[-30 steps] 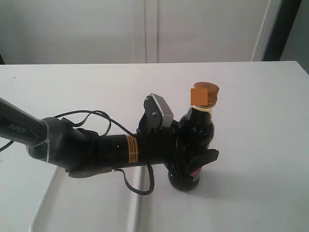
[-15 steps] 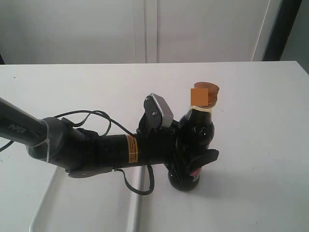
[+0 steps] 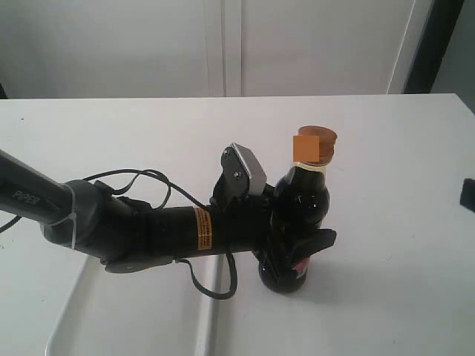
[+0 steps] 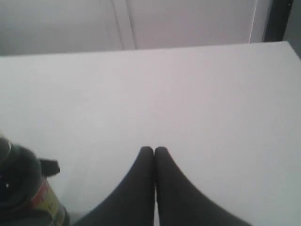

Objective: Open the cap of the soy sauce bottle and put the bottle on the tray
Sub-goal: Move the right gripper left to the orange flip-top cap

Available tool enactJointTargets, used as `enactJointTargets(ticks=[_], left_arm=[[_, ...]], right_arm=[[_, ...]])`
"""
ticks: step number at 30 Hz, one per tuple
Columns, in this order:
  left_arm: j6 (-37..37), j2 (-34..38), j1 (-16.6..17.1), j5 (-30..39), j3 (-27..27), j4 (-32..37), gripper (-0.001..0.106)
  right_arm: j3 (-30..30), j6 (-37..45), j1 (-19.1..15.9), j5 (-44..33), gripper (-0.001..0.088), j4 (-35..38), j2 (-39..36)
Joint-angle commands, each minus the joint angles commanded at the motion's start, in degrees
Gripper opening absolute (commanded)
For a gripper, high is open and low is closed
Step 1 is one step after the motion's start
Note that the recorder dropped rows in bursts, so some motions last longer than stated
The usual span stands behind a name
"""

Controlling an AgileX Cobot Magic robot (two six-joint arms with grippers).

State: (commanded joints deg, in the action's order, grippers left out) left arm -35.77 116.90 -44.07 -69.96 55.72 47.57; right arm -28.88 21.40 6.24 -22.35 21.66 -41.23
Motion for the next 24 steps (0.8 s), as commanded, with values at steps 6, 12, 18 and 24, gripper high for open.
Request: enactJointTargets(ticks=[6, 12, 18, 24], left_arm=[[0.0, 0.0, 0.0, 0.0, 0.0, 0.0, 0.0], [0.0, 0.0, 0.0, 0.0, 0.0, 0.0, 0.0], [0.0, 0.0, 0.0, 0.0, 0.0, 0.0, 0.0], [0.0, 0.0, 0.0, 0.0, 0.0, 0.0, 0.0]], right_arm=[[-4.4, 25.2, 0.0, -12.7, 0.0, 20.6, -7.8], [-7.7, 36.1, 0.0, -22.1, 0.0, 31.4, -16.1], [-12.3, 42.0, -3.6, -34.0, 0.0, 40.0, -23.1], [-15.4, 45.2, -10.1, -47.6, 0.0, 49.3, -29.3]])
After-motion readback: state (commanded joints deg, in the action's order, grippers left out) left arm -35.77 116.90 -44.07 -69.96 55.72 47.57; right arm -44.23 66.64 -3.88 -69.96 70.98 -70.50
